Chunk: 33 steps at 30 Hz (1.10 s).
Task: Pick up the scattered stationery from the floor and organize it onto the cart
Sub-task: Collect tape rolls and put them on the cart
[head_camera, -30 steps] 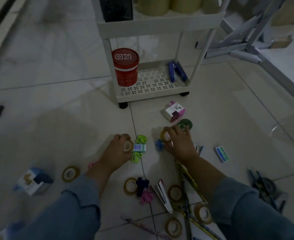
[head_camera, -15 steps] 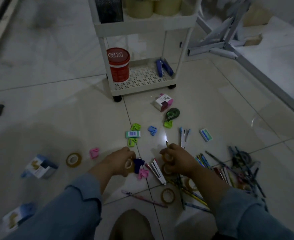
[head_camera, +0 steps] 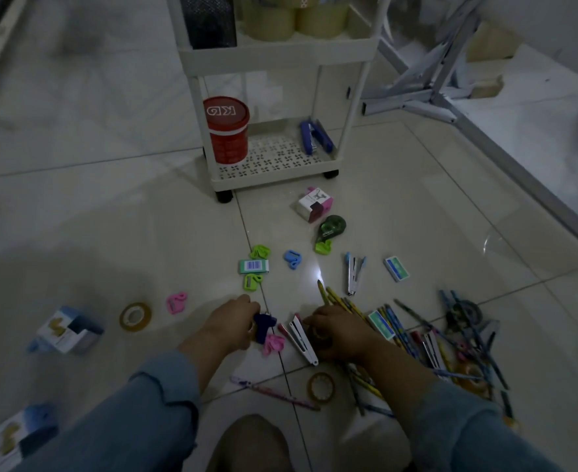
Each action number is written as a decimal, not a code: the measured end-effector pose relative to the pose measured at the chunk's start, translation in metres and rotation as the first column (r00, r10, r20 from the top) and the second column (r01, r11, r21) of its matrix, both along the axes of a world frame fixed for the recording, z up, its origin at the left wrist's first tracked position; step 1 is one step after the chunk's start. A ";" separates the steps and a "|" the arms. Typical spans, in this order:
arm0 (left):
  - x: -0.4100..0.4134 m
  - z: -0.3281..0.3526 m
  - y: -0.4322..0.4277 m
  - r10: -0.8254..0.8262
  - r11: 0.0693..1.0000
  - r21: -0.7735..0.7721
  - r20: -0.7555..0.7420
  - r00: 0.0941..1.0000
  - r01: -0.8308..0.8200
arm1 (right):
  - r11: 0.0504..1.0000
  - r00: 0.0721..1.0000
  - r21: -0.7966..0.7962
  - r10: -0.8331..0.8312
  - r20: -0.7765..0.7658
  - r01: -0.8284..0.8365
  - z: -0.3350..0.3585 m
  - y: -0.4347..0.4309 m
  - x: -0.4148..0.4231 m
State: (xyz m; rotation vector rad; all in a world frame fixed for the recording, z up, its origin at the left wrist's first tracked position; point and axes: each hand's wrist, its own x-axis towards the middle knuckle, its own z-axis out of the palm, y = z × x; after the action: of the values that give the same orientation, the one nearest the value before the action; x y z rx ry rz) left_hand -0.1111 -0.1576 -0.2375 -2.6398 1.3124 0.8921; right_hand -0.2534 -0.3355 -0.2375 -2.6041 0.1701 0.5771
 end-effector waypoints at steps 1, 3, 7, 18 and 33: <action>0.000 0.000 0.000 0.014 1.000 -0.008 -0.010 1.000 -0.014 | 1.000 1.000 0.000 -0.002 -0.008 0.002 0.000 0.000 0.002; 0.002 0.002 0.002 0.055 0.998 -0.030 -0.034 0.998 -0.056 | 1.000 1.000 0.000 -0.021 -0.022 0.021 0.000 0.002 0.006; 0.012 0.010 0.012 0.139 0.983 -0.109 -0.068 0.988 -0.146 | 0.991 0.991 0.028 -0.133 -0.019 0.133 -0.001 0.003 0.014; 0.063 0.116 -0.045 0.244 0.774 -0.556 -0.182 0.952 -0.305 | 0.681 0.504 0.535 -0.731 0.460 0.500 0.095 -0.030 0.093; 0.232 0.254 -0.213 0.378 0.506 -0.829 -0.033 0.925 -0.237 | 0.795 0.350 0.497 -0.602 0.718 0.348 0.258 -0.160 0.279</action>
State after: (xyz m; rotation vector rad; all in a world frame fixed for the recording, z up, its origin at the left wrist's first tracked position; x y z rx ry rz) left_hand 0.1212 -0.3702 0.0168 -3.6507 1.4887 -0.0313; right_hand 0.0261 -0.4953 0.0205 -2.0797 0.4722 -0.8918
